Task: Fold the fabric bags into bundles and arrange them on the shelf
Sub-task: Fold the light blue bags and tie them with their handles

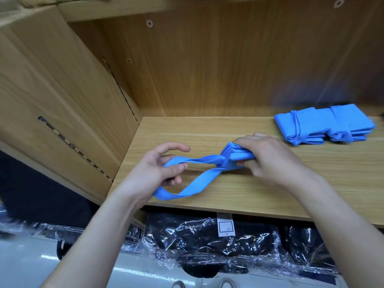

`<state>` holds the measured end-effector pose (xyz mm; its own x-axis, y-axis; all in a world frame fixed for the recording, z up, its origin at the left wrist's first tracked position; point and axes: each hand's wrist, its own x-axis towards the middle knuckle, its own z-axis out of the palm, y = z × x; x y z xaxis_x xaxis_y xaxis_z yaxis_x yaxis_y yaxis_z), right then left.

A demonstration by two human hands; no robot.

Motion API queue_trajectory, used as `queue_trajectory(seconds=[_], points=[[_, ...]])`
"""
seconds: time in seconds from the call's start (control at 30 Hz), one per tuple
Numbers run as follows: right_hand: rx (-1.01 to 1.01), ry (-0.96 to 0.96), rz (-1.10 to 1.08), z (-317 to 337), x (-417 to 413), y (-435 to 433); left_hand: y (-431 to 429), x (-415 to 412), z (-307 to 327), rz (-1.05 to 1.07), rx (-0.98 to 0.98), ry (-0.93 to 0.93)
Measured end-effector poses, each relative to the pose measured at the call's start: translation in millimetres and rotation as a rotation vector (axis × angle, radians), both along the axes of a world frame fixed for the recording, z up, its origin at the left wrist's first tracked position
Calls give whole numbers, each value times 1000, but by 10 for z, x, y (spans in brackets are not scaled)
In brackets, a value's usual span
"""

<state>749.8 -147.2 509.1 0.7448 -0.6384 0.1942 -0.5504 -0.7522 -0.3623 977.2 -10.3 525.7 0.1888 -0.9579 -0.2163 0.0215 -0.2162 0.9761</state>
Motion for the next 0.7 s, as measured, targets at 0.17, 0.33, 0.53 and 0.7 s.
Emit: queue_trajectory(seconds=[0.17, 0.33, 0.53, 0.7], points=[[107, 72, -16, 120, 1, -123, 115, 141, 87, -134, 4, -275], [160, 181, -32, 197, 57, -203, 189, -46, -78, -95, -305, -1566], [213, 196, 1, 248, 115, -215, 71, -545, -408, -120, -656, -1887], [245, 175, 12, 256, 97, -215, -244, -445, -526, 19, -753, -1969]])
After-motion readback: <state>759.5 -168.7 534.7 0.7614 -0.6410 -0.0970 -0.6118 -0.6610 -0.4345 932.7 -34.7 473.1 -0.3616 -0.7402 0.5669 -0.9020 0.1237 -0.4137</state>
